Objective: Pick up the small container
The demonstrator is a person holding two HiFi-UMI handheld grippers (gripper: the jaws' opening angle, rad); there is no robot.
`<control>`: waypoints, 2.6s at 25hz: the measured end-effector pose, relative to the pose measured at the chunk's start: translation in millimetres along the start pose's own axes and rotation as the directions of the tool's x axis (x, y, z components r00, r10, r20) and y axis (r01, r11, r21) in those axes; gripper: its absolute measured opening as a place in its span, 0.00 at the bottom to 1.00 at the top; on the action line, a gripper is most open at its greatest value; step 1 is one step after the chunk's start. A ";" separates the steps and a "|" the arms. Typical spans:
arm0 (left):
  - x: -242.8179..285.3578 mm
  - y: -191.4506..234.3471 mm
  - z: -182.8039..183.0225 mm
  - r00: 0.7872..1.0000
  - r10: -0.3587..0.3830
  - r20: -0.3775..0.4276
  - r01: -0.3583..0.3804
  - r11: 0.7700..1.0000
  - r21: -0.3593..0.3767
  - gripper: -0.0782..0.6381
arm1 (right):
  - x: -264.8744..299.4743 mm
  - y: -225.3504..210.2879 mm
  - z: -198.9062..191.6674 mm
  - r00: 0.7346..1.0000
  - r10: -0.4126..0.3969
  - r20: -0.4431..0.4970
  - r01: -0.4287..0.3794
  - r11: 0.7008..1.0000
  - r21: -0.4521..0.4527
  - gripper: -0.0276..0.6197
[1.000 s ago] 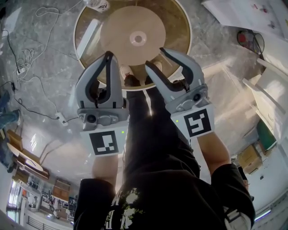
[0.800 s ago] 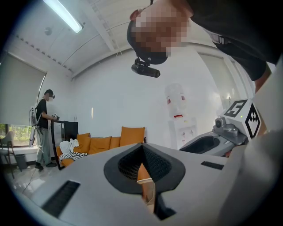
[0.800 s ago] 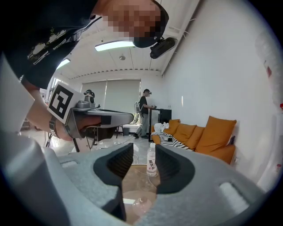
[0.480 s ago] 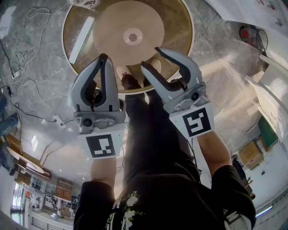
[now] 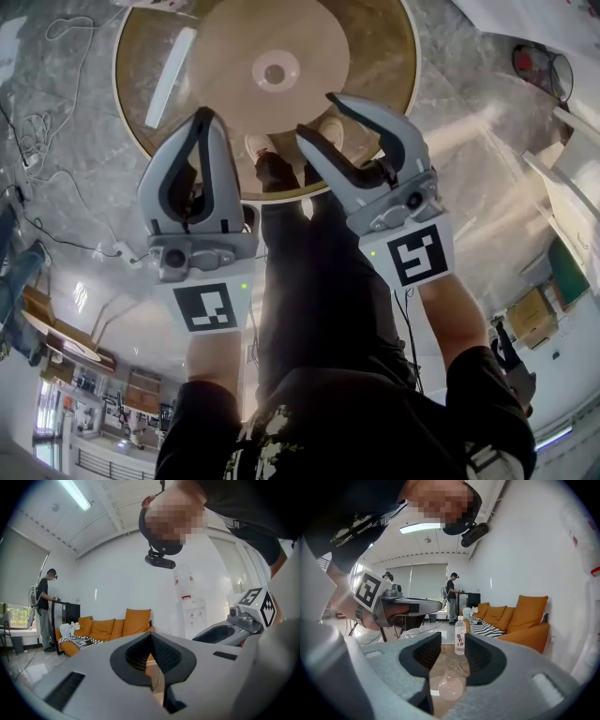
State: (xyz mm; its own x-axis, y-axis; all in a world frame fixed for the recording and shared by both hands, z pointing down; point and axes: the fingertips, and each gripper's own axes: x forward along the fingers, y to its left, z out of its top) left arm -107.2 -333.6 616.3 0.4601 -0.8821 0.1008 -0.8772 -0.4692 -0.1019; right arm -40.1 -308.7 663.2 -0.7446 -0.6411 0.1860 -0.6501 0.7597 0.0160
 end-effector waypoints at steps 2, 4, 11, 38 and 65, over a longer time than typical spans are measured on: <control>3.8 -0.6 -12.4 1.000 0.000 -0.001 0.000 1.000 0.003 0.10 | 4.7 0.6 -15.1 1.000 0.003 -0.006 -0.003 1.000 0.001 0.28; 6.3 -2.9 -23.7 1.000 -0.004 -0.002 0.004 1.000 0.014 0.10 | 9.0 2.0 -27.5 1.000 0.010 -0.010 -0.010 1.000 0.007 0.33; 13.9 -6.8 -56.5 1.000 -0.014 -0.007 0.014 1.000 -0.001 0.10 | 19.4 0.7 -61.7 0.999 0.023 -0.038 -0.024 1.000 -0.005 0.40; 40.0 12.8 -155.9 0.999 -0.032 -0.011 0.032 0.999 -0.021 0.10 | 92.1 7.3 -166.8 0.995 0.058 -0.075 -0.057 0.998 0.016 0.40; 41.5 10.5 -150.2 0.997 -0.072 -0.030 0.071 0.997 -0.009 0.10 | 99.3 7.6 -170.7 0.992 0.036 -0.121 -0.032 0.999 0.038 0.25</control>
State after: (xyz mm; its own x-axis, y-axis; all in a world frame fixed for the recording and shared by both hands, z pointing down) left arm -117.9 -368.9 768.1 0.5174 -0.8446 0.1374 -0.8433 -0.5306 -0.0859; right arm -93.2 -348.0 849.5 -0.7437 -0.5954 0.3040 -0.6315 0.7749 -0.0274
